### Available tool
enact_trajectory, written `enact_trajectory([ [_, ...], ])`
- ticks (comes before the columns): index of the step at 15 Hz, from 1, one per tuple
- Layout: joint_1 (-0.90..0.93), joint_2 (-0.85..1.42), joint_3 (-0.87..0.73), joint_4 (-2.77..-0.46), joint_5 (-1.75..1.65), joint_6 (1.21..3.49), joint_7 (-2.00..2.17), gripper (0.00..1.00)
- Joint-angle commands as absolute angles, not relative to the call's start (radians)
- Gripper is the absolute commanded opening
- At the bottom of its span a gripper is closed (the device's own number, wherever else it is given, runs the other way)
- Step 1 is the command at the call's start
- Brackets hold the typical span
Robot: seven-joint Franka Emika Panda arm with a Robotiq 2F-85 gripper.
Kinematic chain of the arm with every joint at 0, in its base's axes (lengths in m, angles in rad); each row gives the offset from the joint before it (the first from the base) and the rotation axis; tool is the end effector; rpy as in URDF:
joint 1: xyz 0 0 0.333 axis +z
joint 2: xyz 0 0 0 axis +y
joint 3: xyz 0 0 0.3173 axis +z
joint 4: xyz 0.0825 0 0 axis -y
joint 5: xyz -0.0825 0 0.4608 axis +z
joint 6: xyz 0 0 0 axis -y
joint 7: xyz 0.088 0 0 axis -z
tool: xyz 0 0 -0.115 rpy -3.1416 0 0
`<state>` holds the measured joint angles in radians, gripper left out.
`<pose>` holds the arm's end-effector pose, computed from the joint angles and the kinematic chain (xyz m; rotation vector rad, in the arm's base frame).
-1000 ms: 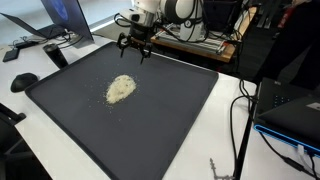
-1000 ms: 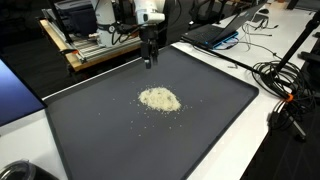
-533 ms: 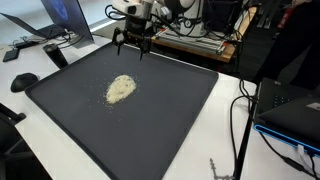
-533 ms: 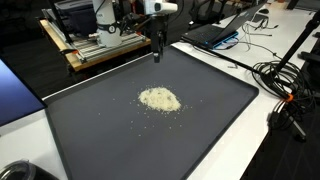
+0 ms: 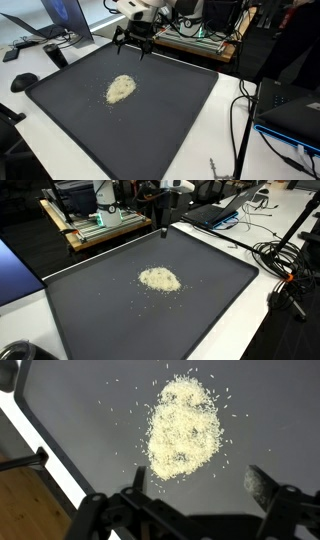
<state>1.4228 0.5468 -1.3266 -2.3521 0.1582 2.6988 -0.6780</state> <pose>0.5820 0.0180 0.2381 2.4726 0.9489 0.1394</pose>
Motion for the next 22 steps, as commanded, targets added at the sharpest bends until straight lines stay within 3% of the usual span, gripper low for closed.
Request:
enact_trajectory([
  [1, 1.311, 0.462, -1.258, -2.262, -0.108, 2.571, -0.510, 1.00],
  [6, 1.027, 0.345, -0.975, -2.156, -0.310, 2.427, -0.440, 1.00],
  [10, 0.732, 0.336, -0.671, -2.091, -0.255, 2.375, -0.499, 1.00],
  [11, 0.655, 0.346, -0.595, -2.072, -0.255, 2.371, -0.494, 1.00],
  [12, 0.714, 0.400, -0.663, -2.058, -0.153, 2.385, -0.565, 1.00],
  [13, 0.665, 0.411, -0.622, -2.043, -0.129, 2.390, -0.580, 1.00],
  [14, 0.508, 0.384, -0.465, -2.029, -0.194, 2.384, -0.541, 1.00],
  [18, 0.236, 0.423, -0.206, -1.976, -0.207, 2.434, -0.573, 1.00],
  [22, 0.079, 0.487, -0.080, -1.917, -0.230, 2.480, -0.571, 1.00],
])
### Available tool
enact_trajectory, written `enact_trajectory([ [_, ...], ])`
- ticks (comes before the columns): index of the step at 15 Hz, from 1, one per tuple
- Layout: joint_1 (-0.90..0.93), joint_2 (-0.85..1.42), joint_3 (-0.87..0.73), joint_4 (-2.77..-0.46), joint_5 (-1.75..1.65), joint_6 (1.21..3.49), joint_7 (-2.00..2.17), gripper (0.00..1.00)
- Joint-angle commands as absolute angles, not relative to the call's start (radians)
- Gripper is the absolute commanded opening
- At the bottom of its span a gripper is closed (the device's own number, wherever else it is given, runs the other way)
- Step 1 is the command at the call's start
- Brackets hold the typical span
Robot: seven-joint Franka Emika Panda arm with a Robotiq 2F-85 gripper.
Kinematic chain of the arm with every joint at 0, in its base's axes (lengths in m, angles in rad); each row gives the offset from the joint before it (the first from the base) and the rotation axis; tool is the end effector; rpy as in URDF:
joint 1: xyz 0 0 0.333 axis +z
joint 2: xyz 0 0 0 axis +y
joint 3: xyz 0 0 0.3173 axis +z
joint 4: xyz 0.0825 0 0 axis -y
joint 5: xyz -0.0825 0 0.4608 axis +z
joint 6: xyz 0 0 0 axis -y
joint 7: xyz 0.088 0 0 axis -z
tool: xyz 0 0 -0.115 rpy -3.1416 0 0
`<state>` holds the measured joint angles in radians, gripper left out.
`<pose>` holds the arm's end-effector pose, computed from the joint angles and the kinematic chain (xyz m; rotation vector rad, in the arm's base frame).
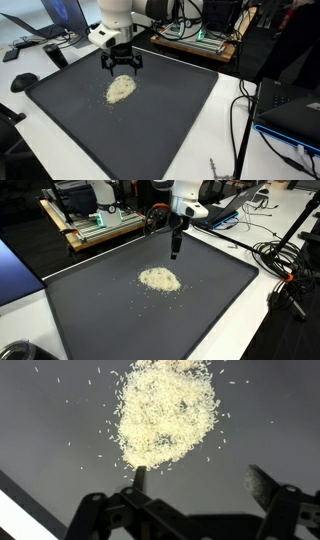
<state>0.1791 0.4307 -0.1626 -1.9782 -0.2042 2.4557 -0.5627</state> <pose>0.6711 0.0104 0.1926 2.7313 1.0764 -0.0117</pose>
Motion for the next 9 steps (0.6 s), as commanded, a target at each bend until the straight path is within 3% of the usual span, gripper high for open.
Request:
enact_trajectory([
  [1, 0.056, 0.503, -0.067, -1.906, -0.242, 2.500, -0.571, 1.00],
  [9, -0.057, 0.624, 0.016, -1.822, -0.241, 2.597, -0.641, 1.00],
])
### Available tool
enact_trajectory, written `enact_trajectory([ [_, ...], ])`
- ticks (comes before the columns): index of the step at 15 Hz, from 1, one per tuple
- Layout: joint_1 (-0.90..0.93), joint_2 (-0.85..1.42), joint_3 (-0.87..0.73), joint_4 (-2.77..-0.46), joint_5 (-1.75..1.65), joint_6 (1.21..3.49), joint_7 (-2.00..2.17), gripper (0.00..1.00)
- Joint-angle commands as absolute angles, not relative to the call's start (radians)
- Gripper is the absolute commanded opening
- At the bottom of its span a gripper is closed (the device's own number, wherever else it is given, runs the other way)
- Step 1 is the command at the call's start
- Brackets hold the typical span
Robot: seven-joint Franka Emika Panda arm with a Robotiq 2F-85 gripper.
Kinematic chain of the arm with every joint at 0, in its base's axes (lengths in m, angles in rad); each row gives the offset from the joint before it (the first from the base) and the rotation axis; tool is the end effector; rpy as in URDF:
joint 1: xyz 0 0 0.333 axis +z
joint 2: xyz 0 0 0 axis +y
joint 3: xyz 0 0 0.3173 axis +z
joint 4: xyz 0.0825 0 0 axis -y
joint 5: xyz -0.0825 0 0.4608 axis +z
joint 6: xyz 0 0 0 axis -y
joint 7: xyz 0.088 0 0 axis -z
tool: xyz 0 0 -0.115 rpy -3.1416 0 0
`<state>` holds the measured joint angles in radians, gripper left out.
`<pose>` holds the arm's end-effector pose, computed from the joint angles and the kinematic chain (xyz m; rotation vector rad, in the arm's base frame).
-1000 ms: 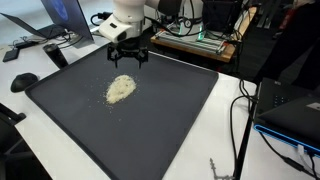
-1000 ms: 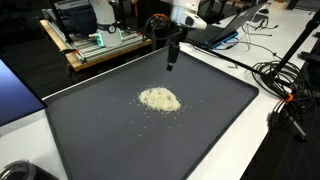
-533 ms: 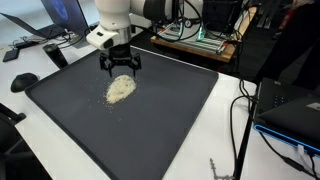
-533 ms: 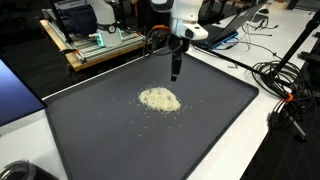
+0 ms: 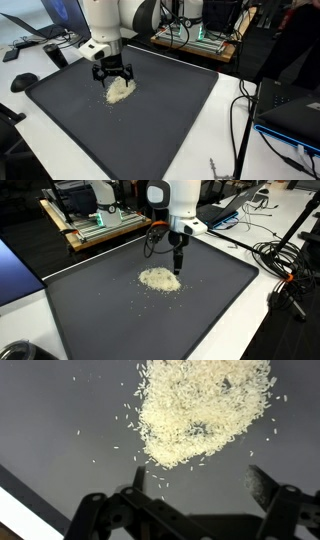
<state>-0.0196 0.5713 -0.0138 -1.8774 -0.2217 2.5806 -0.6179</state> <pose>0.7006 -0.0203 0.1508 2.7516 1.1109 0.1190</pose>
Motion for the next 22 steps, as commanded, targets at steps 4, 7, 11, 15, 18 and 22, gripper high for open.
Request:
enact_trajectory([
  [4, -0.077, 0.673, 0.032, -1.775, -0.235, 2.593, -0.663, 1.00],
  [7, -0.081, 0.709, 0.030, -1.738, -0.238, 2.584, -0.667, 1.00],
  [11, -0.085, 0.748, 0.028, -1.700, -0.239, 2.574, -0.674, 1.00],
  [15, -0.096, 0.766, 0.037, -1.684, -0.231, 2.565, -0.688, 0.95],
  [18, -0.107, 0.775, 0.047, -1.676, -0.224, 2.557, -0.706, 0.72],
  [22, -0.122, 0.781, 0.061, -1.667, -0.215, 2.541, -0.724, 0.47],
])
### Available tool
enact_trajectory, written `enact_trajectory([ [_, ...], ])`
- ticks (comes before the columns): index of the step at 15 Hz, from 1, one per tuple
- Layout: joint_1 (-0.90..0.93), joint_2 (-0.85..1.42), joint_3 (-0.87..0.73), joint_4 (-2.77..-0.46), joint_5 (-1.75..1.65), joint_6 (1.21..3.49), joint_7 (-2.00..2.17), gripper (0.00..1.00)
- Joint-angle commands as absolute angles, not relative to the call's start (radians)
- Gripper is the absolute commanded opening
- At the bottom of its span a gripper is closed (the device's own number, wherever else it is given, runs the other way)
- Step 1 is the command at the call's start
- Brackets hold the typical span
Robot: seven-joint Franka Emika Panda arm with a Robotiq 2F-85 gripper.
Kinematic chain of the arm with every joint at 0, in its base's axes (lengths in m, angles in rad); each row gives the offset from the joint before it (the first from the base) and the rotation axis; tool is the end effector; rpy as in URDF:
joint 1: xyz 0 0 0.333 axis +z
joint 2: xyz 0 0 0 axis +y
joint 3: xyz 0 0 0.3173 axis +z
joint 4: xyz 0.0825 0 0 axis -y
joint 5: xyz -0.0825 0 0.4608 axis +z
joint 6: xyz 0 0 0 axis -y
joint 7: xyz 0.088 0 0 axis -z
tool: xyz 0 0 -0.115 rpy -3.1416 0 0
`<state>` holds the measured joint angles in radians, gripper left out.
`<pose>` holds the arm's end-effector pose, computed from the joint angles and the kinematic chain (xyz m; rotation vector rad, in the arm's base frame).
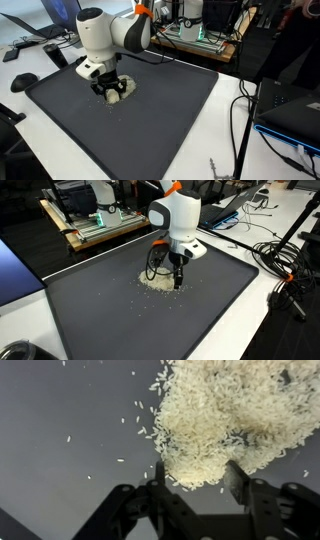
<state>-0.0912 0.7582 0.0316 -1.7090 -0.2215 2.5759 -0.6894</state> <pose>0.7289 -0.0418 0.0936 2.7627 1.1691 0.0945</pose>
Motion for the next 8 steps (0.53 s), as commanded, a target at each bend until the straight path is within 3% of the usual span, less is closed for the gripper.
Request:
enact_trajectory([
  [1, -0.125, 0.782, 0.064, -1.665, -0.214, 2.537, -0.728, 0.42],
  [3, -0.132, 0.784, 0.072, -1.658, -0.208, 2.523, -0.739, 0.28],
  [4, -0.138, 0.785, 0.078, -1.656, -0.203, 2.513, -0.748, 0.15],
  [8, -0.149, 0.784, 0.087, -1.654, -0.195, 2.498, -0.765, 0.04],
])
